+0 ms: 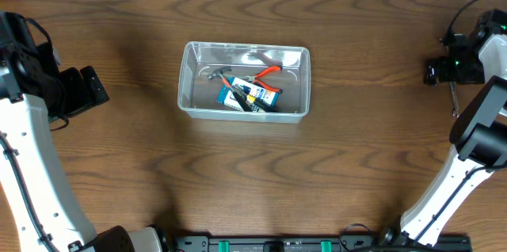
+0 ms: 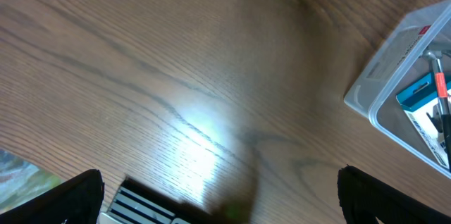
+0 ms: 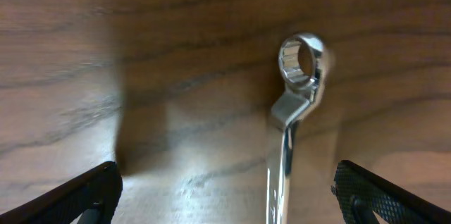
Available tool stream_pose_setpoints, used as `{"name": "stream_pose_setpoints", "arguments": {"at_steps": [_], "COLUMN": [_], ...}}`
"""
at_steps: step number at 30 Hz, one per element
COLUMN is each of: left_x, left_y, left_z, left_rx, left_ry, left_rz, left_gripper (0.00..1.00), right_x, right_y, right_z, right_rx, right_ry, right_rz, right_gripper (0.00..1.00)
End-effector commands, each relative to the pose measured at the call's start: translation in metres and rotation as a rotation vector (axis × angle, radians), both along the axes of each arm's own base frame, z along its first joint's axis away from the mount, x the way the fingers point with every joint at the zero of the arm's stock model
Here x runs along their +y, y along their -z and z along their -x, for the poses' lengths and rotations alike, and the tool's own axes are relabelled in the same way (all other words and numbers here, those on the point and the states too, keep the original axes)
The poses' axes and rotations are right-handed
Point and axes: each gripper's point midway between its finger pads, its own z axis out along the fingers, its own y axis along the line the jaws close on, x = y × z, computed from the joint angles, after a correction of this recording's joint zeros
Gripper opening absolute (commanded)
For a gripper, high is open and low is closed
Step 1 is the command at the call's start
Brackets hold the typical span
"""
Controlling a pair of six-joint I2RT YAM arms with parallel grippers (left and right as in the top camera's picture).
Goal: Pack container
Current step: 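Move the right gripper to the silver wrench and grasp it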
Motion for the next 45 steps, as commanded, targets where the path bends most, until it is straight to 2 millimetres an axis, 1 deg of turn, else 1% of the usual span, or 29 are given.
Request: {"name": "stream_pose_setpoints", "arguments": {"at_steps": [1, 6, 8, 9, 11, 13, 14, 22, 25, 27, 31, 33, 35, 38, 42, 43, 45], "left_x": [0.000, 0.000, 0.000, 0.000, 0.000, 0.000, 0.000, 0.000, 0.000, 0.000, 0.000, 0.000, 0.000, 0.000, 0.000, 0.000, 0.000], "left_y": [0.002, 0.002, 0.002, 0.002, 0.002, 0.002, 0.002, 0.002, 0.002, 0.002, 0.002, 0.002, 0.002, 0.002, 0.003, 0.003, 0.003], "left_z": [0.003, 0.003, 0.003, 0.003, 0.003, 0.003, 0.003, 0.003, 0.003, 0.003, 0.003, 0.003, 0.003, 0.003, 0.004, 0.004, 0.005], "left_rx": [0.012, 0.014, 0.014, 0.014, 0.014, 0.014, 0.014, 0.014, 0.014, 0.014, 0.014, 0.014, 0.014, 0.014, 0.018, 0.019, 0.022], "left_ry": [-0.016, -0.017, -0.017, -0.017, -0.017, -0.017, -0.017, -0.017, -0.016, -0.016, -0.016, -0.016, -0.016, -0.016, -0.016, -0.016, -0.016], "left_rz": [0.005, 0.006, 0.006, 0.006, 0.006, 0.006, 0.006, 0.006, 0.006, 0.006, 0.006, 0.006, 0.006, 0.006, 0.007, 0.008, 0.008], "left_gripper": [0.98, 0.98, 0.98, 0.98, 0.98, 0.98, 0.98, 0.98, 0.98, 0.98, 0.98, 0.98, 0.98, 0.98, 0.98, 0.98, 0.98], "right_x": [-0.004, -0.004, -0.003, -0.003, -0.003, -0.003, -0.003, -0.001, -0.001, -0.001, 0.000, 0.000, 0.000, 0.000, 0.000, 0.000, 0.004], "right_y": [0.016, 0.025, 0.027, 0.027, 0.027, 0.027, 0.027, 0.027, 0.028, 0.028, 0.028, 0.028, 0.028, 0.028, 0.028, 0.028, 0.027], "right_z": [0.006, 0.009, 0.010, 0.010, 0.010, 0.010, 0.010, 0.012, 0.013, 0.013, 0.013, 0.013, 0.013, 0.014, 0.014, 0.014, 0.014], "right_rx": [0.018, 0.021, 0.022, 0.023, 0.022, 0.023, 0.023, 0.031, 0.036, 0.036, 0.039, 0.039, 0.038, 0.040, 0.040, 0.041, 0.046], "right_ry": [0.003, 0.014, 0.017, 0.017, 0.017, 0.017, 0.024, 0.025, 0.025, 0.025, 0.024, 0.035, 0.048, 0.055, 0.092, 0.101, 0.108], "right_rz": [-0.029, -0.066, -0.078, -0.079, -0.081, -0.081, -0.082, -0.087, -0.089, -0.089, -0.090, -0.092, -0.093, -0.095, -0.099, -0.101, -0.109], "right_gripper": [0.98, 0.94, 0.90, 0.85, 0.73, 0.54, 0.47, 0.40, 0.37, 0.32, 0.29, 0.25, 0.19, 0.14, 0.03, 0.01, 0.01]}}
